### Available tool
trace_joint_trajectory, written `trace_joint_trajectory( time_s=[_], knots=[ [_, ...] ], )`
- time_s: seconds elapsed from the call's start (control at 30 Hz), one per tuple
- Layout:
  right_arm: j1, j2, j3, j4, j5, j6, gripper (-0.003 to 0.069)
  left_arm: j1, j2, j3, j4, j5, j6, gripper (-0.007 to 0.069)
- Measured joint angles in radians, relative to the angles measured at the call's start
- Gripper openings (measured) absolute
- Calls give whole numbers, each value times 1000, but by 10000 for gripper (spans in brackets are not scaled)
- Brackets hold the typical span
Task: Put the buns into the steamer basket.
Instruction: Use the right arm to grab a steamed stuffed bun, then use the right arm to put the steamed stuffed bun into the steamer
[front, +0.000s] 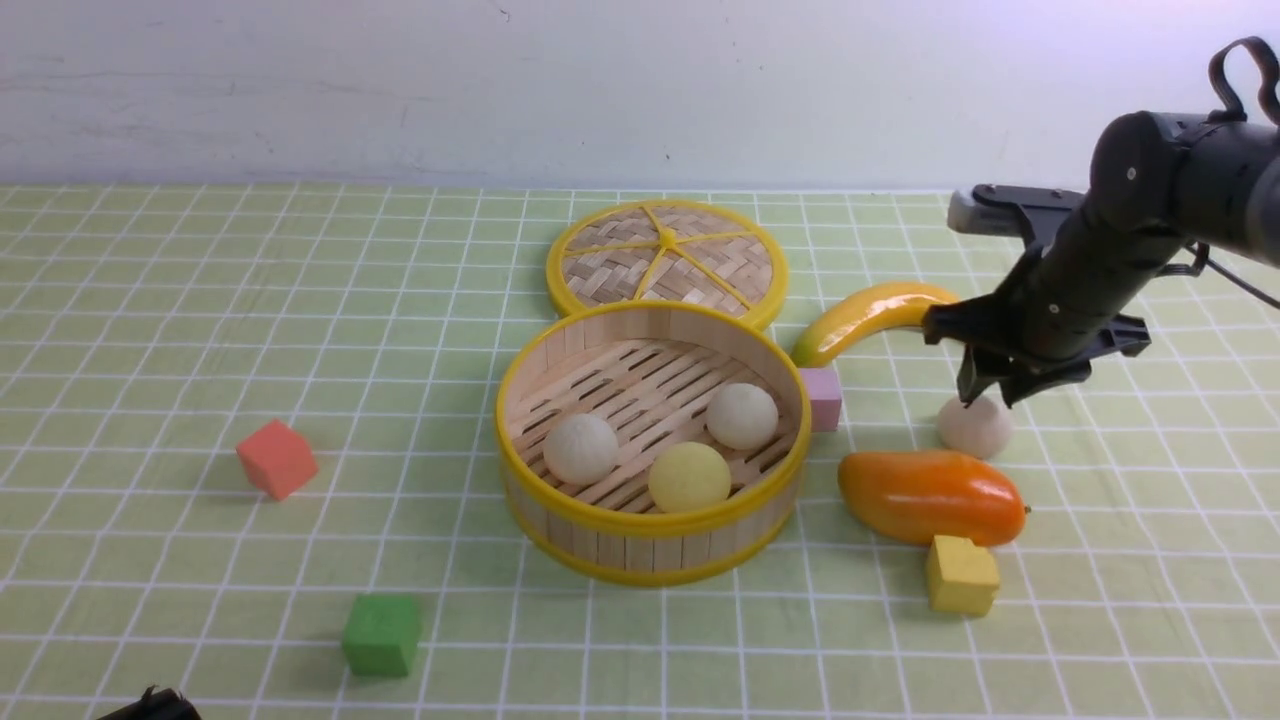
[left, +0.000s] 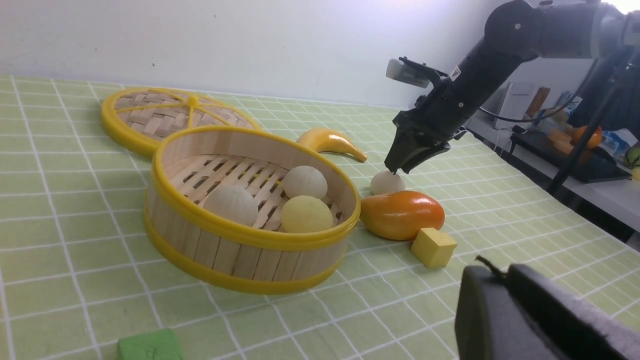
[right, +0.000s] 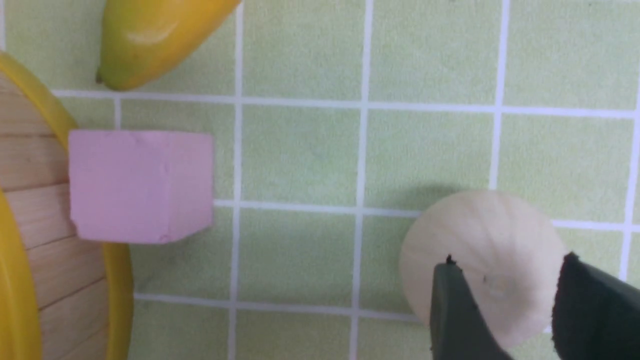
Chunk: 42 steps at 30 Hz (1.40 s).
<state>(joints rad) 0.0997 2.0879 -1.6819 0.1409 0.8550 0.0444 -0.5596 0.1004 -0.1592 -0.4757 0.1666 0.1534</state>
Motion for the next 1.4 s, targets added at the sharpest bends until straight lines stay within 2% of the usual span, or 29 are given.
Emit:
trace_joint_trajectory(
  time_s=[0.23,0.4,0.63,0.7,0.83,0.93,0.97,1.07,1.27,1.37,1.4],
  knots=[
    [0,29,1,3,7,0,283,0,0,0,0,0,0,41],
    [0,30,1,3,3,0,241,0,0,0,0,0,0,49],
    [0,36,1,-1,3,-7,41,0,0,0,0,0,0,50],
    [0,31,1,-1,8,-11,6,0,0,0,0,0,1,50],
    [19,-26,4,20,24,-29,3,0,0,0,0,0,2,55],
    [89,-124,4,134,0,-110,8,0,0,0,0,1,2,57],
    [96,-128,3,134,-3,-117,8,0,0,0,0,2,2,57],
    [236,-147,-44,259,-69,-210,13,0,0,0,0,8,2,57],
    [326,-24,-106,269,-139,-220,28,0,0,0,0,8,2,58],
    [340,61,-126,265,-160,-220,60,0,0,0,0,8,2,62],
    [340,84,-129,265,-177,-220,91,0,0,0,0,8,2,64]
  ],
)
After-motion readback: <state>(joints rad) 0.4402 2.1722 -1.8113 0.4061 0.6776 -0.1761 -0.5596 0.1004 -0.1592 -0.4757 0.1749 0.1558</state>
